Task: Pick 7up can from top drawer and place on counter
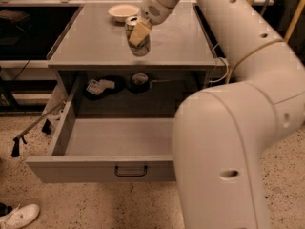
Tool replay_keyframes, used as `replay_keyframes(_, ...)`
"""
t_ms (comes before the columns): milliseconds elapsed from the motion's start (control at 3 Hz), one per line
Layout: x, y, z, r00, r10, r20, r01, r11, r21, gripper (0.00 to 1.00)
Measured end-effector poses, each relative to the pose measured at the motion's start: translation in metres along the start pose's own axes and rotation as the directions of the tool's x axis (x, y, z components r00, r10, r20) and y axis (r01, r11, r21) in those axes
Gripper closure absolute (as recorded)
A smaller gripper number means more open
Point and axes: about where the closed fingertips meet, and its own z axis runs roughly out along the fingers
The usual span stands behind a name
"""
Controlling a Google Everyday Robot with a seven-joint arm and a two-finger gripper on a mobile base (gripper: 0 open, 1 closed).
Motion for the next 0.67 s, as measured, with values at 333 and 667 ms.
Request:
replay_keyframes(333, -0.017, -0.026, 0.019, 0.998, 0.045, 0.052, -0.046, 0.9987, 0.020, 1.00)
replay_keyframes(667, -0.020, -0.047, 0.033, 0.988, 0.097, 0.117, -0.101, 0.9944, 0.030, 1.00)
